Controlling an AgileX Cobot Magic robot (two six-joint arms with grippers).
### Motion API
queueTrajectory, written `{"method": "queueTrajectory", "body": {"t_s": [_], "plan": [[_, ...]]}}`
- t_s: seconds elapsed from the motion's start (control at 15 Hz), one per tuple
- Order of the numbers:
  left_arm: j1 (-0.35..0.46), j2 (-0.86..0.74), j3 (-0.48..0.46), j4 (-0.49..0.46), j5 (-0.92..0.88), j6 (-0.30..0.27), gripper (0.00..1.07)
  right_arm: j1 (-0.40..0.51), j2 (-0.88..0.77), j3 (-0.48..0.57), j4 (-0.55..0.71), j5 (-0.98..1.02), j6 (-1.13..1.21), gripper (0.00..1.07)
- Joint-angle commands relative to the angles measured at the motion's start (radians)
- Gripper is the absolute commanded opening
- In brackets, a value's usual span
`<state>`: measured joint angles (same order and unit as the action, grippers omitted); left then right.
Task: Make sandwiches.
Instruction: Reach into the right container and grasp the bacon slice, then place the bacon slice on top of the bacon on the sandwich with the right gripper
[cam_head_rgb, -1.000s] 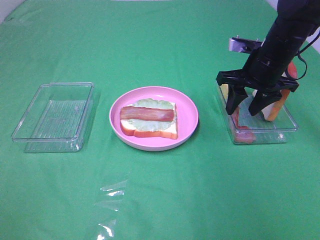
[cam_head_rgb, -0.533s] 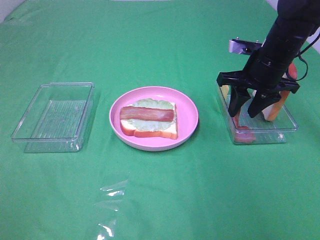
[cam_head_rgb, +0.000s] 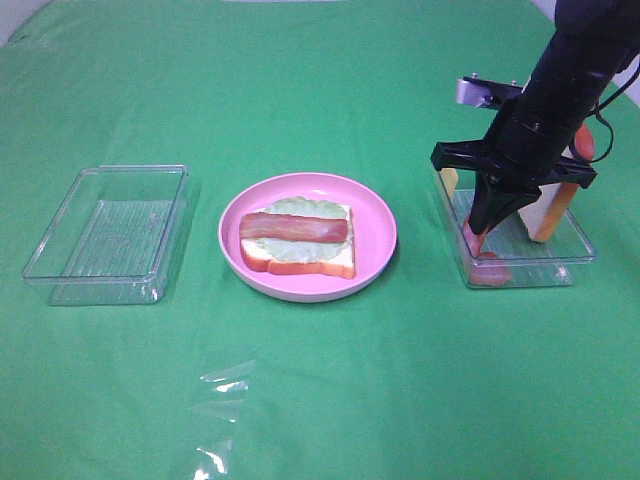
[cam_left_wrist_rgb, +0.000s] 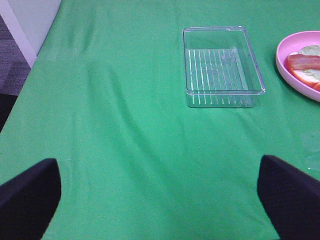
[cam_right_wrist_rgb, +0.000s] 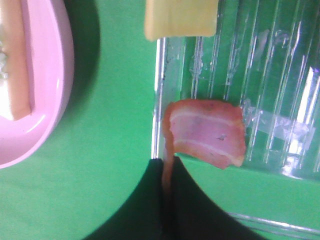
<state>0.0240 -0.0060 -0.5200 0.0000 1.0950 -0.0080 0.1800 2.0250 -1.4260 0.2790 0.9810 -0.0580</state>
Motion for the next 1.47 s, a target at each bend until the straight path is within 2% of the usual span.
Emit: {"method": "queueTrajectory", "body": {"t_s": [0.07, 0.6, 0.73, 0.93, 1.13, 1.27, 1.47], "plan": [[0.000, -0.015, 0.003, 0.000, -0.017, -0.004, 1.01, -0.001, 0.003, -0.005, 0.005, 0.004, -0.010, 0.00], [0.000, -0.015, 0.003, 0.000, -0.017, -0.004, 1.01, -0.001, -0.199, -0.010, 0.045, 0.082, 0.028, 0.00], [0.000, -0.015, 0.003, 0.000, -0.017, -0.004, 1.01, -0.001, -0.303, -0.010, 0.127, 0.093, 0.026, 0.00], [0.000, -0.015, 0.003, 0.000, -0.017, -0.004, 1.01, -0.001, -0.355, -0.029, 0.262, 0.106, -0.044, 0.00], [0.000, -0.015, 0.003, 0.000, -0.017, -0.004, 1.01, -0.001, -0.351, -0.057, 0.478, 0.106, -0.156, 0.00], [0.000, -0.015, 0.003, 0.000, -0.017, -0.004, 1.01, 0.001, -0.312, -0.057, 0.684, 0.107, -0.275, 0.00], [0.000, -0.015, 0.003, 0.000, -0.017, -0.004, 1.01, 0.029, -0.234, -0.057, 0.806, 0.086, -0.354, 0.00]]}}
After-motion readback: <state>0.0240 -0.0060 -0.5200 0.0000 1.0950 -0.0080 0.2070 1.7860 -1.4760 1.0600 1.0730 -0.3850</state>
